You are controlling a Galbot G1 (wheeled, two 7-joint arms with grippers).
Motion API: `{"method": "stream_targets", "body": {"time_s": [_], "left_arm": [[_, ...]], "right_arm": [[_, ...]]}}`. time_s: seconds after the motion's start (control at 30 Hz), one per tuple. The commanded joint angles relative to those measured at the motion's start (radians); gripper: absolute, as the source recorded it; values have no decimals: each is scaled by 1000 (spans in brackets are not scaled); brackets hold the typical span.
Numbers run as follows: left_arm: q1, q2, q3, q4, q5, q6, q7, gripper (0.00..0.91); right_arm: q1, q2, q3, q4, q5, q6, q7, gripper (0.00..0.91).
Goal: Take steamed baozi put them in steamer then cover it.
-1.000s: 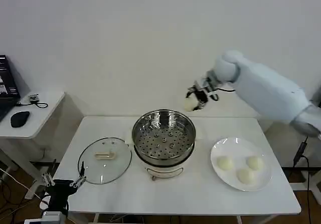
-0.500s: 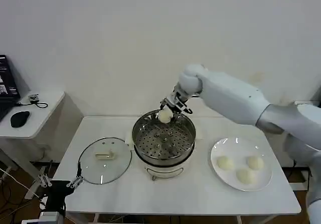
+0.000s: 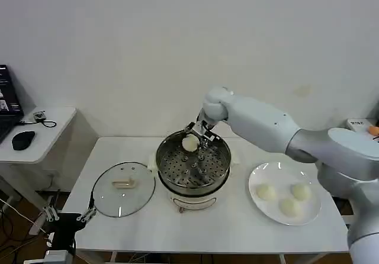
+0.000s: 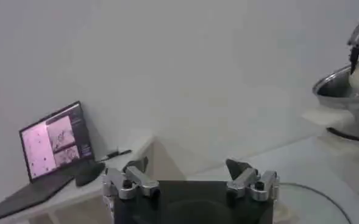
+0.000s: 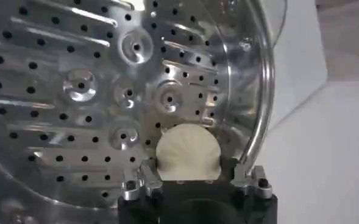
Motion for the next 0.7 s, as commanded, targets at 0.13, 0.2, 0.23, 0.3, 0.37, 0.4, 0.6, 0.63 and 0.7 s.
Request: {"method": "stream_targets", "body": {"time_s": [0.13,0.2,0.23,0.3,0.37,0.4,0.6,0.63,0.7], "left_arm": [[0,0,0,-2,0,0,0,907],[-1,1,-1,0,2,-1,1,907],[-1,1,-1,1,2,-1,1,907],[-1,1,0,2,1,-1,0,907],[-1,3,-1,3,1,-1,0,907],[-1,5,-1,4,0,-1,0,907],[-4,17,10,3,-2,0,2,907],[-6,21,16,3,-3,0,3,907],[-11,27,23,2,-7,1,5,907]], "right_arm": [[-18,22,-9,-48,-70,70,28,705],[-19,21,-7,-45,-71,76,42,867],[-18,19,-8,-41,-66,75,42,907],[-9,6,-7,-16,-41,68,42,907],[9,-13,-7,13,-6,51,34,907],[22,-28,-7,31,12,33,30,907],[123,-144,-7,224,188,-102,-18,907],[146,-187,-12,253,228,-120,-22,907],[201,-253,-32,314,291,-177,-29,907]]}}
